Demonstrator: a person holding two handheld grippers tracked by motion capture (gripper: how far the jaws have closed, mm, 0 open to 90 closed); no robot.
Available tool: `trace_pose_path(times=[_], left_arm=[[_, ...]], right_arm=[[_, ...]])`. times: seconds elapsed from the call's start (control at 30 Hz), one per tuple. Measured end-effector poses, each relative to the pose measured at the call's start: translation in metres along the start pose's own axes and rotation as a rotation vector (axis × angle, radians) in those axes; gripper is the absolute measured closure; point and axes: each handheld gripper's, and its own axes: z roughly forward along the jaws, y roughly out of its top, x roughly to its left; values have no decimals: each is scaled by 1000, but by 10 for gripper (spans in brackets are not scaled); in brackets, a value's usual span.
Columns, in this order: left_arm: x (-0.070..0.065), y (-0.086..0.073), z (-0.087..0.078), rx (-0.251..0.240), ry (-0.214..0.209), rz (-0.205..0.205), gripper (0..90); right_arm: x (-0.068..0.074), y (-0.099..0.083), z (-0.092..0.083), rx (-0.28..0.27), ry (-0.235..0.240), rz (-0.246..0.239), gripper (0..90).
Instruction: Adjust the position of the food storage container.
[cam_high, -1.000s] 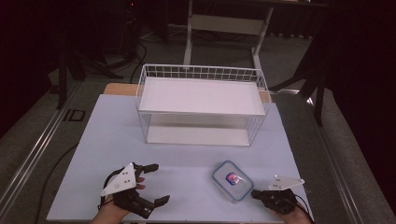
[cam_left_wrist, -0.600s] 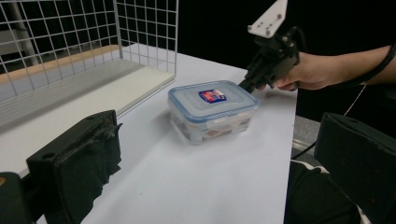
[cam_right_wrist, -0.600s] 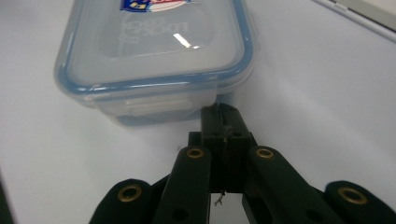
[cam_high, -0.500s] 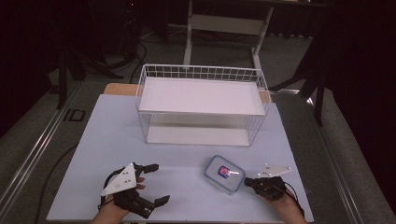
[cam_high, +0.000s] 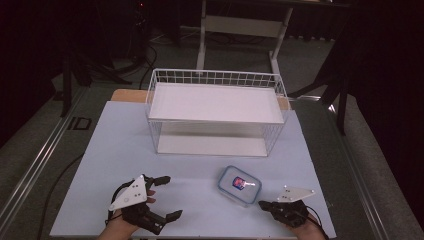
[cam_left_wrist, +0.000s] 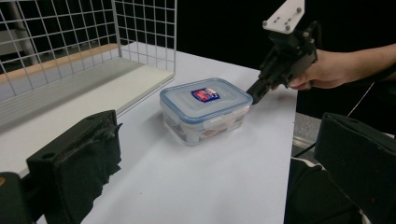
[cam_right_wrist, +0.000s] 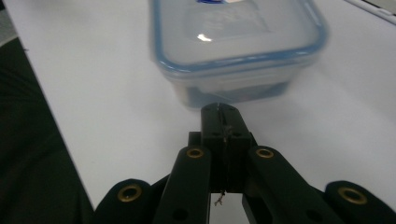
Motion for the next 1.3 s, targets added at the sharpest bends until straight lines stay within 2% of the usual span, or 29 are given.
trace_pose_path(times=[0.1,0.33,0.63,0.93,1.07,1.17,1.3], left_arm=[[0,0,0,1,-1,0,15],[1,0,-1,2,-1,-3,15],[1,0,0,4,-2,-2,14],[1,0,-1,3,-2,-1,15],[2,-1,-2,3,-3,-5,15],[1,-1,-2,6,-2,-5,15],[1,-1,-2,6,-4,-5,15]], right_arm=[[0,1,4,2,15,15,900],[4,3,12,9,36,8,900],[-8,11,16,11,-11,22,900],[-23,28,36,18,-54,1,900],[-28,34,44,13,-60,9,900],[-29,40,49,28,-64,-18,900],[-32,47,55,31,-65,-28,900]])
